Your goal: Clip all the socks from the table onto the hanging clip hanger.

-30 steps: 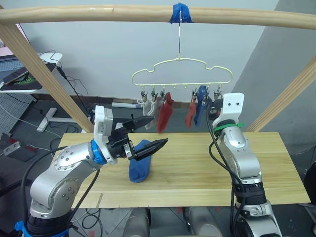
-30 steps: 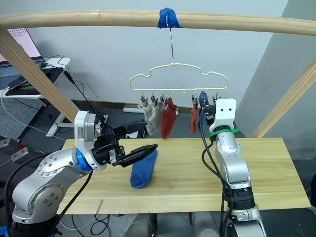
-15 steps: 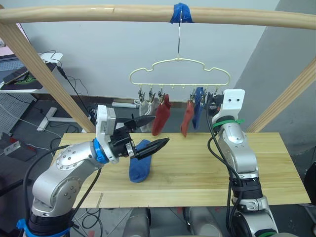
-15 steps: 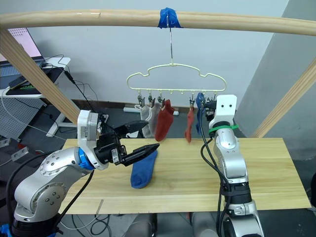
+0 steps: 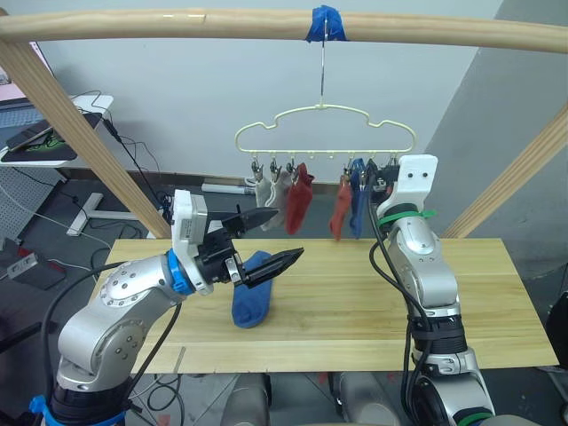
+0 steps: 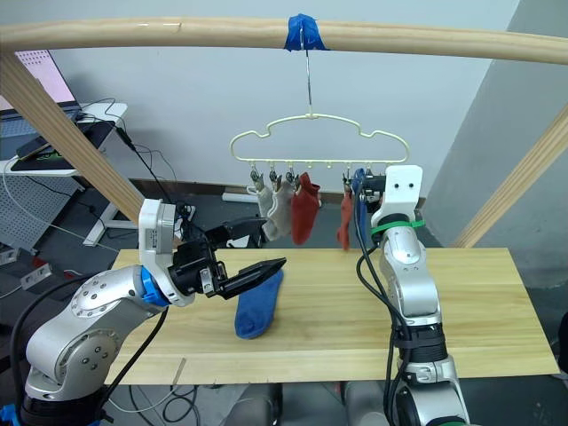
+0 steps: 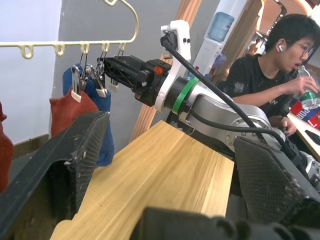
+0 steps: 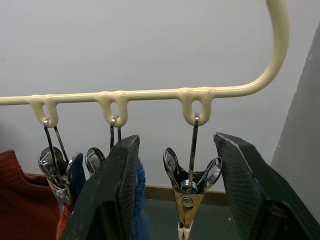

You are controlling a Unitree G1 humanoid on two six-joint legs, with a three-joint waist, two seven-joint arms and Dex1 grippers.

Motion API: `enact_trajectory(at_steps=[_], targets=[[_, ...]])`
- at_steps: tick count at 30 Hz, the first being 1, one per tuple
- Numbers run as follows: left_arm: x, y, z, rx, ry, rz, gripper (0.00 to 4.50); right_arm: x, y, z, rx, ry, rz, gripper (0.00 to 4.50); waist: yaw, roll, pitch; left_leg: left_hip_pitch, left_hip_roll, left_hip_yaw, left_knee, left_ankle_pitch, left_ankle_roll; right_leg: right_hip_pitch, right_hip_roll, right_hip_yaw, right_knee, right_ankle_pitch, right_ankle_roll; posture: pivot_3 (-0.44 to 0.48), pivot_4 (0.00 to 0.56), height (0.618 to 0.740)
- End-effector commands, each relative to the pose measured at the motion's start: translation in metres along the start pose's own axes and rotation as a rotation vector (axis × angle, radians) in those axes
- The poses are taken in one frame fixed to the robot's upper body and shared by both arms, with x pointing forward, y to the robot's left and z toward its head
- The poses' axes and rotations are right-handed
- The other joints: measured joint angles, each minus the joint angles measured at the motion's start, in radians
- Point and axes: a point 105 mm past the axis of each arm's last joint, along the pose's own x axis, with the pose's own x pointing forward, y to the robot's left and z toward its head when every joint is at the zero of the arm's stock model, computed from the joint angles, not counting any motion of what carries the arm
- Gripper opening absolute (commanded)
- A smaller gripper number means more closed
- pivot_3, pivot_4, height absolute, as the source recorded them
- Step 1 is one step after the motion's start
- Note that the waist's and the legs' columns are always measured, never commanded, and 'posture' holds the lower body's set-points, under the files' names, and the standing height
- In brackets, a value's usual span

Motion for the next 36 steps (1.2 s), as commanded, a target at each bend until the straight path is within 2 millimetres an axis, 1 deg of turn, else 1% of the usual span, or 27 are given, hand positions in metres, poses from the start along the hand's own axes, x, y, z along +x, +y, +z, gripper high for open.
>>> enact_trajectory(at_steps=[1, 5, 7, 14, 15, 17, 18, 19, 20, 21, 23, 25, 27, 30, 31, 33, 36], targets=[[0.0, -0.004, 0.006, 0.033, -0.016, -0.01, 4.5, 0.003, 0.0, 0.015, 0.015, -0.061, 0.0, 1.84, 0.0, 0.0, 0.0, 0.0, 0.0, 0.0, 0.0, 0.0, 0.0, 0.0, 0.0, 0.0, 0.0, 0.0, 0.0, -0.057, 0.192, 0.74], [0.001, -0.005, 0.006, 0.036, -0.019, -0.011, 4.5, 0.004, -0.001, 0.012, 0.019, -0.048, -0.001, 0.51, 0.001, 0.0, 0.0, 0.0, 0.0, 0.0, 0.0, 0.0, 0.0, 0.0, 0.0, 0.0, 0.0, 0.0, 0.0, -0.054, 0.191, 0.74], [0.002, -0.004, 0.006, 0.037, -0.02, -0.009, 4.5, 0.004, -0.002, 0.009, 0.021, -0.039, -0.006, 0.04, 0.002, 0.0, 0.0, 0.0, 0.0, 0.0, 0.0, 0.0, 0.0, 0.0, 0.0, 0.0, 0.0, 0.0, 0.0, -0.051, 0.19, 0.74], [0.003, -0.005, 0.004, 0.037, -0.018, -0.001, 4.5, 0.003, -0.01, 0.01, 0.0, -0.038, 0.008, 0.01, 0.011, 0.0, 0.0, 0.0, 0.0, 0.0, 0.0, 0.0, 0.0, 0.0, 0.0, 0.0, 0.0, 0.0, 0.0, -0.054, 0.192, 0.74], [0.003, -0.004, 0.003, 0.03, -0.013, 0.008, 4.5, 0.004, -0.014, 0.011, 0.012, -0.031, 0.015, 0.01, 0.012, 0.0, 0.0, 0.0, 0.0, 0.0, 0.0, 0.0, 0.0, 0.0, 0.0, 0.0, 0.0, 0.0, 0.0, -0.065, 0.196, 0.74], [-0.006, 0.015, -0.022, -0.026, 0.083, 0.123, 4.5, 0.003, -0.011, 0.014, 0.038, 0.023, 0.196, 0.01, 0.012, 0.0, 0.0, 0.0, 0.0, 0.0, 0.0, 0.0, 0.0, 0.0, 0.0, 0.0, 0.0, 0.0, 0.0, -0.078, 0.197, 0.74], [-0.014, 0.027, -0.046, -0.05, 0.171, 0.193, 4.5, 0.0, -0.009, 0.016, 0.041, 0.062, 0.298, 0.01, 0.012, 0.001, 0.0, 0.0, 0.0, 0.001, 0.0, 0.0, 0.0, 0.0, 0.0, 0.0, 0.0, 0.0, 0.0, -0.078, 0.197, 0.74], [-0.022, 0.045, -0.07, -0.104, 0.241, 0.294, 4.5, -0.005, -0.006, 0.016, 0.031, 0.134, 0.425, 0.01, 0.012, 0.001, 0.0, 0.0, -0.001, 0.001, 0.0, 0.0, 0.0, 0.001, -0.001, 0.001, -0.001, 0.0, 0.0, -0.097, 0.198, 0.74], [-0.028, 0.055, -0.086, -0.139, 0.283, 0.354, 4.5, -0.009, -0.005, 0.015, 0.025, 0.188, 0.5, 0.01, 0.012, 0.002, 0.001, 0.001, -0.001, 0.001, 0.001, 0.0, 0.0, 0.001, -0.001, 0.001, -0.001, 0.0, 0.0, -0.097, 0.198, 0.74], [-0.031, 0.061, -0.102, -0.137, 0.331, 0.375, 4.5, -0.013, -0.006, 0.018, 0.057, 0.234, 0.546, 0.01, 0.012, 0.002, 0.001, 0.001, -0.001, 0.001, 0.001, 0.0, 0.0, 0.001, -0.001, 0.0, -0.001, -0.002, 0.002, -0.097, 0.198, 0.74], [-0.031, 0.066, -0.117, -0.126, 0.371, 0.367, 4.5, -0.015, -0.007, 0.023, 0.089, 0.275, 0.592, 0.01, 0.01, 0.001, 0.001, 0.001, 0.0, -0.001, 0.001, 0.0, 0.0, 0.001, 0.001, -0.001, 0.0, -0.004, 0.001, -0.127, 0.195, 0.74], [-0.034, 0.072, -0.138, -0.121, 0.441, 0.368, 4.5, -0.013, -0.007, 0.029, 0.117, 0.282, 0.602, 0.01, 0.009, 0.001, 0.001, 0.001, 0.001, -0.001, 0.0, 0.0, 0.0, 0.001, 0.001, -0.001, 0.0, -0.003, 0.002, -0.137, 0.195, 0.74], [-0.037, 0.076, -0.153, -0.089, 0.503, 0.363, 4.5, -0.013, -0.006, 0.032, 0.139, 0.293, 0.614, 0.01, 0.008, 0.002, 0.001, 0.0, 0.001, -0.001, 0.0, 0.0, 0.0, 0.0, 0.001, -0.001, 0.0, -0.002, 0.002, -0.137, 0.195, 0.74], [-0.036, 0.078, -0.165, -0.076, 0.529, 0.346, 4.5, -0.014, -0.004, 0.033, 0.126, 0.306, 0.629, 0.01, 0.004, 0.002, 0.001, 0.0, 0.001, 0.0, 0.0, 0.0, 0.0, 0.0, 0.001, 0.0, 0.0, 0.0, -0.001, -0.137, 0.195, 0.74], [-0.036, 0.078, -0.167, -0.079, 0.528, 0.343, 4.5, -0.014, -0.004, 0.033, 0.126, 0.307, 0.629, 0.01, 0.003, 0.002, 0.001, 0.0, 0.0, 0.0, 0.0, 0.0, 0.0, 0.0, 0.0, 0.0, -0.001, 0.0, -0.001, -0.156, 0.189, 0.74], [-0.034, 0.083, -0.187, -0.115, 0.577, 0.375, 4.5, -0.015, -0.005, 0.033, 0.13, 0.319, 0.626, 0.01, 0.001, 0.002, 0.001, -0.001, 0.0, 0.001, 0.0, 0.0, 0.0, 0.0, 0.0, 0.0, -0.001, 0.0, -0.001, -0.156, 0.189, 0.74], [-0.034, 0.087, -0.199, -0.121, 0.61, 0.392, 4.5, -0.016, -0.005, 0.034, 0.131, 0.324, 0.624, 0.01, -0.002, 0.002, 0.001, -0.001, -0.001, 0.0, 0.001, 0.0, 0.0, 0.0, 0.0, -0.001, -0.001, 0.0, 0.0, -0.173, 0.183, 0.74]])
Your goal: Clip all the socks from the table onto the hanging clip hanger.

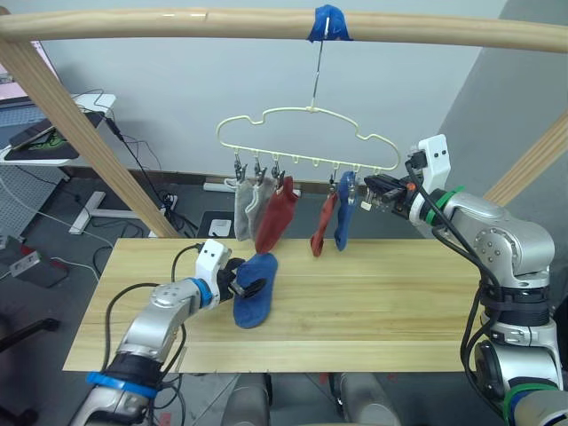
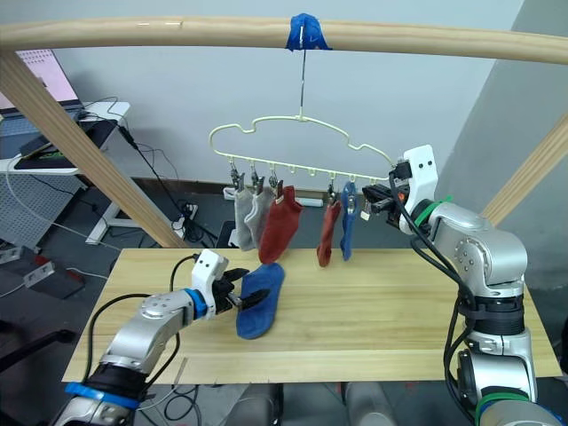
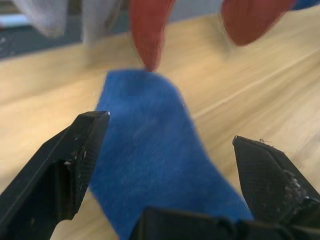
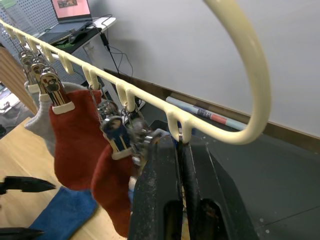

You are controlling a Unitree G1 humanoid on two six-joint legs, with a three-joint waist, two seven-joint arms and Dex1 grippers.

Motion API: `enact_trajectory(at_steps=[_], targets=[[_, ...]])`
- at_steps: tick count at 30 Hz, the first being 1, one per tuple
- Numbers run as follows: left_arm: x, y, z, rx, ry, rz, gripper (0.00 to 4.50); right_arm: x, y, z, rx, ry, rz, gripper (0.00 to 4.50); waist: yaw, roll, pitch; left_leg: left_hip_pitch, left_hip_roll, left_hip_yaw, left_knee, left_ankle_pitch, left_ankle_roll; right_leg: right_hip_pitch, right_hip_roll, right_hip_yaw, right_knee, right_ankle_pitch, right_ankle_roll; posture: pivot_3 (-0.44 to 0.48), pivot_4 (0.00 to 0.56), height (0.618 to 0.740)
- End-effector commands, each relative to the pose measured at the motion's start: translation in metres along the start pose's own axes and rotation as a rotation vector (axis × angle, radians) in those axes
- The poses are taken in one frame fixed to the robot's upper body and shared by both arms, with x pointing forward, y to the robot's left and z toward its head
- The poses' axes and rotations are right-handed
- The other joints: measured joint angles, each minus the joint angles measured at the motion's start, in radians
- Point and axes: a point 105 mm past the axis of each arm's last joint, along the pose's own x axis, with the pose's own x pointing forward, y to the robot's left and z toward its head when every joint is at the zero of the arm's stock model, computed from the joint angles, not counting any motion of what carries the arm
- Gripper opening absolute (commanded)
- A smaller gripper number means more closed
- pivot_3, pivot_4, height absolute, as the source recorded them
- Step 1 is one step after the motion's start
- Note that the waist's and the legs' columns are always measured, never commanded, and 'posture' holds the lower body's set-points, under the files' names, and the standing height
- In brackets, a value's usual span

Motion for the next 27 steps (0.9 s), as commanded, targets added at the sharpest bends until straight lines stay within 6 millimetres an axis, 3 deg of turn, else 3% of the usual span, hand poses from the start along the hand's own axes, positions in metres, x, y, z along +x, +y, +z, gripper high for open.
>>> enact_trajectory(at_steps=[1, 5, 8, 16, 21, 27], targets=[[0.008, 0.006, -0.005, 0.034, 0.018, 0.022, 4.5, -0.006, 0.008, 0.019, -0.038, -0.056, 0.023, 0.01, -0.007, 0.0, 0.0, 0.0, 0.0, 0.001, 0.0, 0.0, 0.0, 0.0, 0.0, 0.001, 0.0, 0.0, 0.0, -0.177, 0.181, 0.74], [0.017, 0.003, -0.016, 0.015, 0.049, -0.012, 4.5, -0.007, 0.009, 0.019, -0.042, -0.056, 0.014, 0.01, -0.016, 0.0, 0.0, 0.001, 0.0, 0.0, 0.0, 0.0, 0.0, 0.0, 0.0, 0.0, 0.001, 0.001, 0.001, -0.184, 0.175, 0.74], [0.02, 0.004, -0.024, 0.038, 0.071, -0.008, 3.89, -0.008, 0.007, 0.018, -0.04, -0.057, -0.001, 0.0, -0.021, 0.0, -0.001, 0.001, 0.0, 0.0, 0.0, 0.0, 0.0, 0.0, 0.0, 0.001, 0.001, 0.001, 0.001, -0.185, 0.174, 0.74], [0.016, -0.008, -0.034, 0.071, 0.071, -0.034, 1.67, -0.008, 0.005, 0.017, -0.032, -0.059, -0.018, 0.0, -0.038, 0.001, -0.002, 0.001, 0.0, 0.0, 0.0, 0.0, 0.0, 0.001, 0.0, 0.001, 0.001, 0.001, 0.001, -0.186, 0.171, 0.74], [0.017, -0.013, -0.028, 0.089, 0.024, -0.039, 0.14, -0.007, 0.004, 0.017, -0.03, -0.058, -0.02, 0.0, -0.04, 0.001, -0.002, 0.002, 0.0, 0.0, 0.001, 0.0, 0.0, 0.001, 0.0, 0.001, 0.002, 0.001, 0.001, -0.178, 0.177, 0.74], [0.018, -0.02, -0.029, 0.096, 0.021, -0.059, 0.02, -0.007, 0.002, 0.016, -0.035, -0.049, -0.018, 0.0, -0.04, 0.001, -0.002, 0.001, 0.0, 0.0, 0.001, 0.0, 0.0, 0.001, 0.0, 0.001, 0.002, -0.001, 0.005, -0.17, 0.183, 0.74]])
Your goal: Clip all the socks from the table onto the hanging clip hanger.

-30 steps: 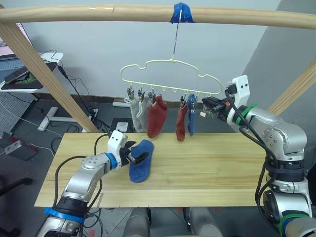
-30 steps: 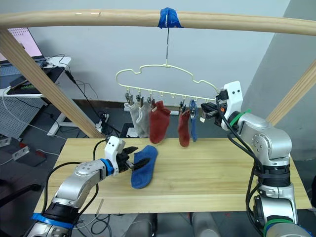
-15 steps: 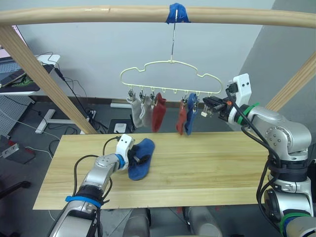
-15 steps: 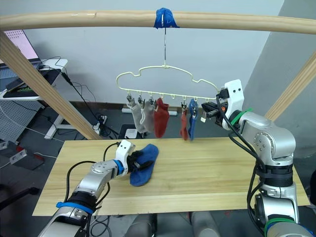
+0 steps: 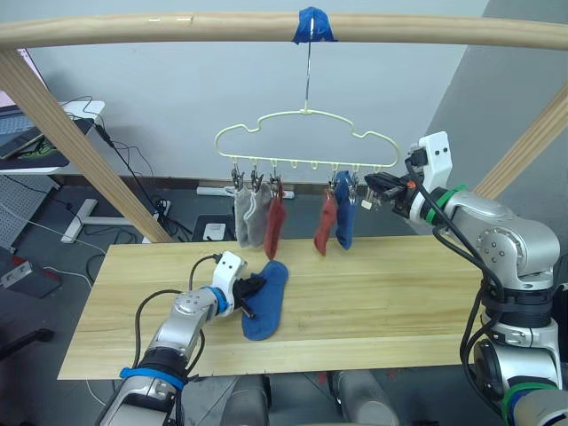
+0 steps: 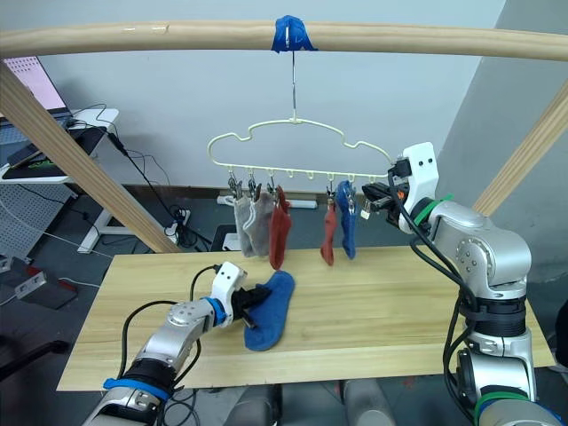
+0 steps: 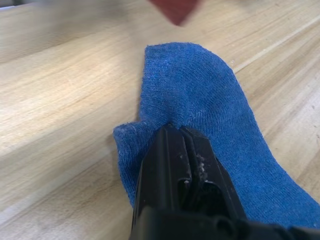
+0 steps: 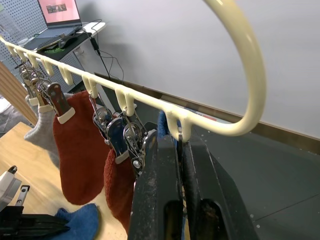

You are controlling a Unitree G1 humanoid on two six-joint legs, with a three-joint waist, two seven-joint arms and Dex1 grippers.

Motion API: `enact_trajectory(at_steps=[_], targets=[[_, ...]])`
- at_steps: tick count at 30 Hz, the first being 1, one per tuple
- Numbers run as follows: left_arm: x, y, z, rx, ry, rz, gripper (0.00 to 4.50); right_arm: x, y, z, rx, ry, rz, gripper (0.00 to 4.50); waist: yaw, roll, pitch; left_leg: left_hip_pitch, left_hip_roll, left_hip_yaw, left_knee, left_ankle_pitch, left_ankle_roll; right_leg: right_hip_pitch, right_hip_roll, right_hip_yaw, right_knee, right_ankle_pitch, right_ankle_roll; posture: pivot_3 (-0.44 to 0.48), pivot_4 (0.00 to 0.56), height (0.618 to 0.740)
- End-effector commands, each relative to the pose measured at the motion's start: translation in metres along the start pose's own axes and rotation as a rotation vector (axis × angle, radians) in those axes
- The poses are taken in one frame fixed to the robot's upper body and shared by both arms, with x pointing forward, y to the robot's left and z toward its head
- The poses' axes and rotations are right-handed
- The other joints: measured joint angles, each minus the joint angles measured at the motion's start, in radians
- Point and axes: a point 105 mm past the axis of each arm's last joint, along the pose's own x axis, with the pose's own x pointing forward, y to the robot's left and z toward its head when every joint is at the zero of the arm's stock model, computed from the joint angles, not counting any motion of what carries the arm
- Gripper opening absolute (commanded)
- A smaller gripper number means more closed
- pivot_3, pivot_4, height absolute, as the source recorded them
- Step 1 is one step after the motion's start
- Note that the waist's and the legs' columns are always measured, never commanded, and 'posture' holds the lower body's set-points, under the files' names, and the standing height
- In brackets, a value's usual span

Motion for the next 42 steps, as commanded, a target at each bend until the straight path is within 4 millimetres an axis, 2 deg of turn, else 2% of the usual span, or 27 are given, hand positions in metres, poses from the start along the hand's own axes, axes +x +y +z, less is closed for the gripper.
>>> enact_trajectory(at_steps=[1, 5, 8, 13, 17, 19, 23, 26, 30, 37, 42], targets=[[0.002, -0.012, -0.001, 0.022, -0.003, -0.039, 0.02, -0.004, -0.001, 0.011, -0.019, -0.037, 0.007, 0.0, 0.0, 0.0, 0.0, 0.0, 0.0, 0.0, 0.0, 0.0, 0.0, 0.0, 0.0, 0.0, 0.0, 0.0, 0.0, -0.171, 0.182, 0.74], [0.001, -0.016, 0.013, 0.046, -0.061, -0.055, 0.02, -0.005, -0.004, 0.01, -0.021, -0.033, -0.001, 0.0, 0.001, 0.0, 0.0, 0.0, 0.0, 0.0, 0.0, 0.0, 0.0, 0.0, 0.0, 0.0, 0.0, 0.0, 0.0, -0.174, 0.183, 0.74], [-0.01, -0.017, 0.024, 0.1, -0.096, -0.073, 0.02, -0.005, -0.004, 0.009, -0.02, -0.03, -0.003, 0.0, 0.0, 0.0, 0.0, 0.0, 0.0, 0.0, 0.0, 0.0, 0.0, 0.0, 0.0, 0.0, 0.0, 0.0, 0.0, -0.18, 0.185, 0.74], [-0.028, -0.017, 0.03, 0.067, -0.087, -0.111, 0.02, -0.006, -0.005, 0.01, -0.021, -0.03, -0.002, 0.0, -0.001, 0.0, 0.0, 0.0, 0.0, 0.0, 0.0, 0.0, 0.0, 0.0, 0.0, 0.0, 0.0, 0.0, 0.0, -0.18, 0.186, 0.74], [-0.043, -0.03, 0.029, 0.166, -0.032, -0.256, 0.02, -0.007, -0.006, 0.01, -0.019, -0.024, -0.002, 0.0, -0.001, 0.0, 0.0, 0.0, 0.0, 0.0, 0.0, 0.0, 0.0, 0.0, 0.0, 0.0, 0.0, 0.0, 0.0, -0.183, 0.186, 0.74], [-0.042, -0.036, 0.055, 0.184, -0.144, -0.298, 0.02, -0.009, -0.004, 0.009, -0.005, -0.012, 0.016, 0.0, 0.001, 0.0, 0.0, 0.0, 0.0, 0.0, 0.0, 0.0, 0.0, 0.0, 0.0, 0.0, 0.0, 0.0, 0.0, -0.184, 0.184, 0.74], [-0.046, -0.057, 0.092, 0.228, -0.314, -0.384, 0.02, -0.017, -0.002, 0.007, 0.027, 0.035, 0.073, 0.0, 0.002, 0.0, 0.0, -0.001, 0.0, 0.001, 0.001, 0.0, 0.0, 0.0, -0.001, 0.0, -0.002, 0.0, 0.0, -0.182, 0.182, 0.74], [-0.054, -0.069, 0.112, 0.268, -0.408, -0.429, 0.02, -0.027, -0.002, 0.008, 0.079, 0.078, 0.125, 0.0, 0.002, 0.0, 0.0, -0.001, 0.0, 0.001, 0.0, 0.0, 0.0, 0.0, -0.001, 0.0, -0.001, 0.002, -0.003, -0.186, 0.182, 0.74], [-0.068, -0.082, 0.14, 0.338, -0.53, -0.486, 0.02, -0.04, 0.0, 0.019, 0.244, 0.12, 0.192, 0.0, -0.001, 0.0, 0.0, -0.001, 0.0, 0.001, 0.0, 0.0, 0.0, 0.0, 0.0, 0.0, -0.001, 0.002, -0.003, -0.201, 0.182, 0.74], [-0.066, -0.085, 0.162, 0.388, -0.62, -0.463, 0.02, -0.04, 0.011, 0.03, 0.517, 0.03, 0.327, 0.0, -0.005, 0.0, 0.0, -0.001, 0.0, 0.001, 0.001, 0.0, 0.0, 0.0, 0.001, 0.001, 0.0, 0.0, 0.0, -0.203, 0.182, 0.74], [-0.06, -0.088, 0.171, 0.394, -0.642, -0.472, 0.02, -0.042, 0.013, 0.029, 0.593, 0.017, 0.351, 0.0, -0.009, 0.0, 0.0, -0.001, 0.0, 0.002, 0.0, 0.0, 0.0, -0.001, 0.001, 0.002, -0.001, 0.002, -0.003, -0.201, 0.182, 0.74]])
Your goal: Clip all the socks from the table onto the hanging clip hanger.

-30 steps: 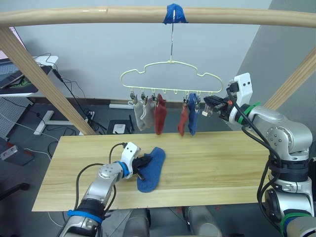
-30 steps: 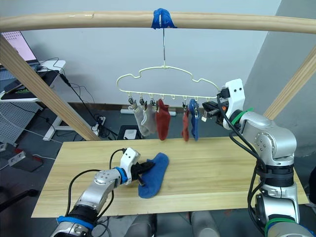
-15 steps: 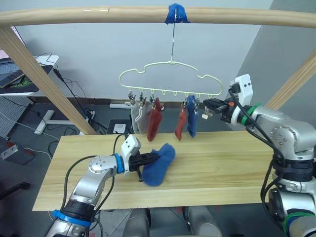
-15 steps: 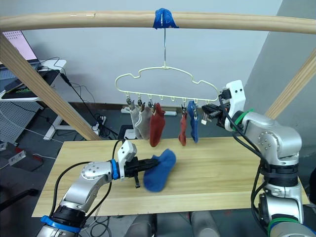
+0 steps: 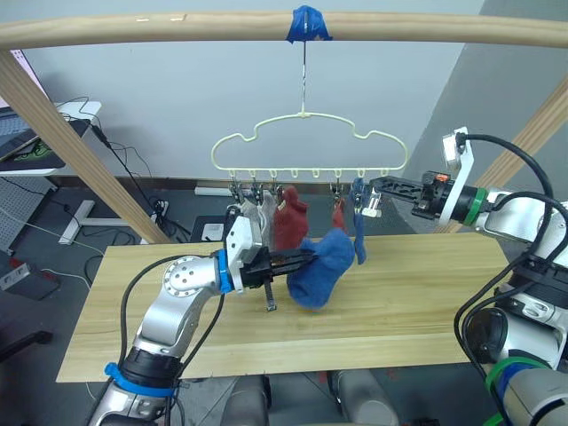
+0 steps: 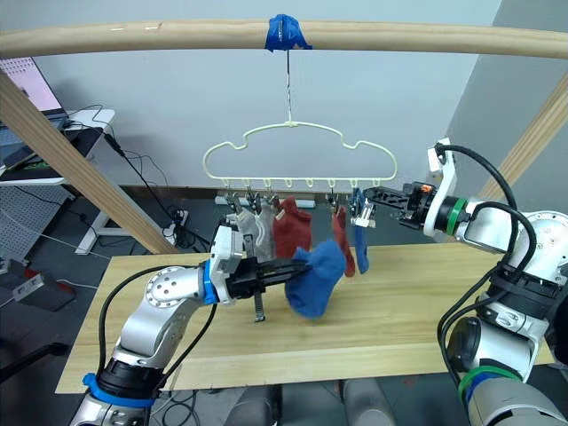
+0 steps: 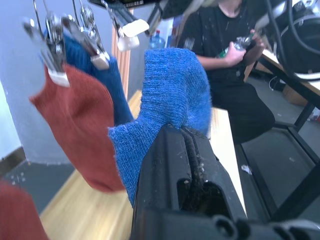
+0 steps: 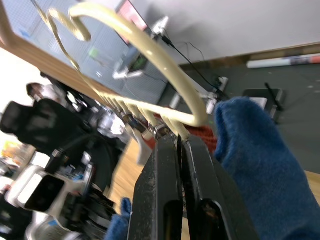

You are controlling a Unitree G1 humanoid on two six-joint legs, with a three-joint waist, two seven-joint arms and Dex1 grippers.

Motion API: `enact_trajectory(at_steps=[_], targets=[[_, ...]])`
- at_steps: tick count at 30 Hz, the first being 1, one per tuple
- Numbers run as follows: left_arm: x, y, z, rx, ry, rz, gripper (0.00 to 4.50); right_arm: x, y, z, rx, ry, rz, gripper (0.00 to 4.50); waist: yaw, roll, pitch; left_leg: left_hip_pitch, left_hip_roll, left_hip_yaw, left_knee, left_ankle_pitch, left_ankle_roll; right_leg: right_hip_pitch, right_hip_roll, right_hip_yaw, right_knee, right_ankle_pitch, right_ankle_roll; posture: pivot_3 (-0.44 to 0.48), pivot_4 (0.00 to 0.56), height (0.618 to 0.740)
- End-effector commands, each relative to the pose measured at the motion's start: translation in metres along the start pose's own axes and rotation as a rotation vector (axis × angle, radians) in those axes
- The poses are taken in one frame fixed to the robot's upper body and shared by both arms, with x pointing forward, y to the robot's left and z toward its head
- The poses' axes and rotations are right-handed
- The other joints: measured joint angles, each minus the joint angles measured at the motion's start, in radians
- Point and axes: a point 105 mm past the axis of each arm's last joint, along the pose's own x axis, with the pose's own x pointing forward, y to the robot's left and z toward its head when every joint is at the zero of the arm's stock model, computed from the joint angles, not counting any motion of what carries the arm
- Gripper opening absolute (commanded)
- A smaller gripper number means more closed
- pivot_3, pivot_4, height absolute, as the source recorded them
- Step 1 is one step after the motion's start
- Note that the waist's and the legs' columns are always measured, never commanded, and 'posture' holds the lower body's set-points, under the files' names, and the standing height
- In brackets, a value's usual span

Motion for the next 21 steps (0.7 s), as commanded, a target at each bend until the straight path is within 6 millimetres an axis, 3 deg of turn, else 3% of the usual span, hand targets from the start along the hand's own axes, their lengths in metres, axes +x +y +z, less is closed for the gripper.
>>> enact_trajectory(at_steps=[1, 13, 21], targets=[[0.009, 0.002, 0.01, 0.031, -0.041, -0.012, 0.02, -0.004, 0.015, 0.006, 0.002, -0.031, 0.071, 0.0, -0.003, 0.0, 0.0, 0.0, 0.0, 0.0, 0.0, 0.0, 0.0, 0.0, 0.0, 0.0, 0.0, 0.0, 0.0, -0.201, 0.182, 0.74], [0.02, 0.006, 0.008, -0.042, -0.057, -0.024, 0.02, -0.007, 0.034, -0.004, 0.063, -0.012, 0.105, 0.0, -0.025, 0.0, 0.0, 0.0, 0.0, 0.0, 0.0, 0.0, 0.0, 0.0, 0.0, 0.0, 0.0, -0.002, 0.004, -0.209, 0.182, 0.74], [0.028, 0.01, 0.013, -0.04, -0.079, -0.029, 0.02, -0.004, 0.034, -0.008, 0.077, -0.02, 0.07, 0.0, -0.024, 0.0, 0.0, 0.0, 0.0, 0.0, 0.0, 0.0, 0.0, 0.0, 0.001, 0.001, 0.0, -0.002, 0.004, -0.214, 0.179, 0.74]])
